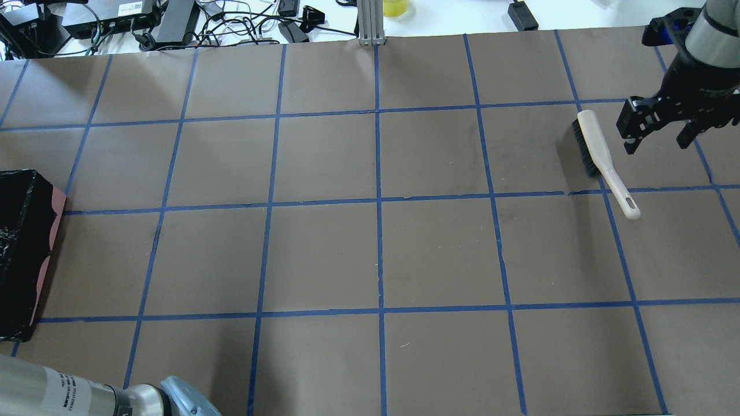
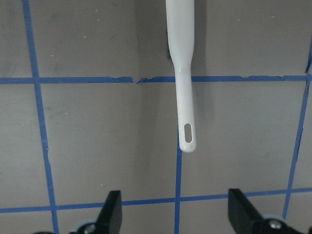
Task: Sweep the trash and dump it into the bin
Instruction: 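Open the right gripper, release the brush and raise it away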
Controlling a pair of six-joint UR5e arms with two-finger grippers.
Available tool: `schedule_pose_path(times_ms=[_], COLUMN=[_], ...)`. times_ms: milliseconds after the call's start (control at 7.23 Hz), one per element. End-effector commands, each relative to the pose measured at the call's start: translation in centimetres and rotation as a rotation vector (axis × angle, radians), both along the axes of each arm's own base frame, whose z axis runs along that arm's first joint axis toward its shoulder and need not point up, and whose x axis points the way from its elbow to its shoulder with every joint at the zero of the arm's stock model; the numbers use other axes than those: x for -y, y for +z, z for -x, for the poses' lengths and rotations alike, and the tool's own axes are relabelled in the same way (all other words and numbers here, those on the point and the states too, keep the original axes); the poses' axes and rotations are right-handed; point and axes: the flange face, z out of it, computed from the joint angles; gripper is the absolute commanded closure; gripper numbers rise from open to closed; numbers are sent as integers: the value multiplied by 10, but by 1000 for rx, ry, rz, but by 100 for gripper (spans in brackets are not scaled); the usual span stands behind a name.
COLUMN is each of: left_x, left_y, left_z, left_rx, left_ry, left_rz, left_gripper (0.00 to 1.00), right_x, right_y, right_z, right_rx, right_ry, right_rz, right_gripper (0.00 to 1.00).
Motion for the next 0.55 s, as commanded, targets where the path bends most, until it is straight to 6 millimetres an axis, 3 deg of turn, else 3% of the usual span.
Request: schedule_pose_path(times_ms=[0,277,415], left_x=[-7,-6,-12], left_y=[8,9,3], left_z=[13,25,33], left_rx=[31,49,65], left_ry=[-25,-47,-54], left_rz=[8,9,16], left_gripper=[100,100,100], right_x=[-3,-9,-5], right_y=[59,76,75], right_z=[-68,-146,-153], right_rx=[-2,102,93], right_ry=[11,9,6], right_rz=[92,150,146], right_gripper=[0,0,0])
